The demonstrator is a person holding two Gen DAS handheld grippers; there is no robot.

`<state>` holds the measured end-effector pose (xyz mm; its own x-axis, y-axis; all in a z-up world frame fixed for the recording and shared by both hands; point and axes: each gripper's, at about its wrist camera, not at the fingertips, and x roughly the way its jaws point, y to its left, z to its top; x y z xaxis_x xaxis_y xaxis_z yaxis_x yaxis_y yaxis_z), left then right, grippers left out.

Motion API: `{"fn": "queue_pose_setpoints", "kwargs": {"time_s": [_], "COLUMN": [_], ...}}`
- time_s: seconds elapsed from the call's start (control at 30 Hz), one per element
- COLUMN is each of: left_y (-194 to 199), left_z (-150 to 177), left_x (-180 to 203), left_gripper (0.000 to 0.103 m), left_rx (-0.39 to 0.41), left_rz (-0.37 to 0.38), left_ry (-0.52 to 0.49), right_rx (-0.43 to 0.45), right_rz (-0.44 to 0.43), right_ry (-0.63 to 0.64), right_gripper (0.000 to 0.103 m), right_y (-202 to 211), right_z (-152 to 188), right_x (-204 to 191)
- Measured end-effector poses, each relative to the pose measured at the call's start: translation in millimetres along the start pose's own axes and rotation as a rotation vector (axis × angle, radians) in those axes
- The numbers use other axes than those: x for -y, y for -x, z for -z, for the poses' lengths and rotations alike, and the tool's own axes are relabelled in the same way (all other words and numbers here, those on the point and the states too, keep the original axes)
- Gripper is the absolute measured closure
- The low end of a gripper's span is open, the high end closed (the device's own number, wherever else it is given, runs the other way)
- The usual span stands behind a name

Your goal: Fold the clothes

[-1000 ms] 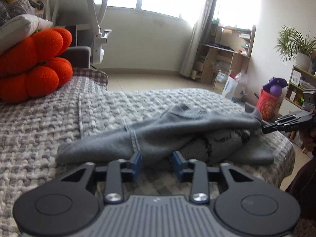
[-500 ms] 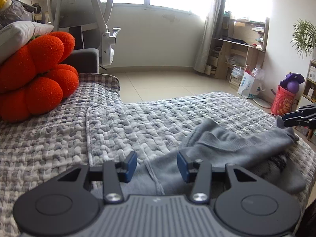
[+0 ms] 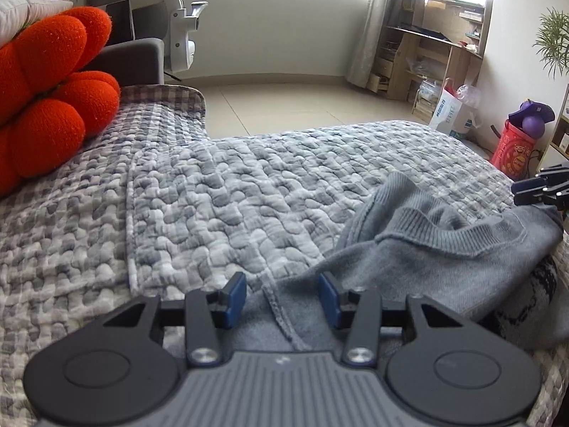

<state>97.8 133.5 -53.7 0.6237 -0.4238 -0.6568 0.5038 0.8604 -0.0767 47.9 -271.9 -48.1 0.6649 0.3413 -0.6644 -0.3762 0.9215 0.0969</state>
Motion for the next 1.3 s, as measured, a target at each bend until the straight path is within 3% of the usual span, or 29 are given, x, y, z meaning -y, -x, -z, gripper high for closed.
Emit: {"fn": "queue_pose_setpoints", "kwargs": {"time_s": [0.27, 0.47, 0.67, 0.77, 0.87, 0.93, 1.07, 1.3], "left_y": [5.0, 4.3, -0.4, -2.1, -0.6, 2.2, 12.3, 34.5], "left_z": [8.0, 5.6, 3.7, 3.9, 4.6, 6.8, 10.8, 6.8], "left_x": [-2.5, 1.6, 5.7, 9.0, 11.4, 13.5, 16.3, 19.7], "left_gripper": [0.057, 0.057, 0.061, 0.071, 0.085, 0.091, 0.096, 0.096], "left_rx": [0.025, 0.020, 0.015, 0.017, 0.023, 0.033, 0.089, 0.211], "left_rz": [0.004, -0.006, -0.006, -0.010, -0.023, -0.029, -0.055, -0.109], "left_ry": [0.039, 0.019, 0.002, -0.001, 0.003, -0.004, -0.009, 0.015], "right_rx": [0.012, 0.026, -0.042, -0.103, -0.138, -0.147, -0.102, 0.124], "right_rz": [-0.014, 0.003, 0.006, 0.021, -0.003, 0.023, 0.099, 0.255], "right_ry": [-0.022, 0.041, 0.108, 0.097, 0.146, 0.233, 0.336, 0.311], "right_gripper": [0.061, 0.061, 0.061, 0.061, 0.084, 0.090, 0.092, 0.094], "right_y": [17.2, 22.2, 7.8, -8.7, -15.9, -15.8, -9.0, 16.8], "right_z": [37.1, 34.0, 21.2, 15.8, 12.6, 14.0, 19.9, 17.5], "right_x": [6.7, -6.0, -13.9, -12.5, -23.4, -39.7, -59.9, -62.8]}}
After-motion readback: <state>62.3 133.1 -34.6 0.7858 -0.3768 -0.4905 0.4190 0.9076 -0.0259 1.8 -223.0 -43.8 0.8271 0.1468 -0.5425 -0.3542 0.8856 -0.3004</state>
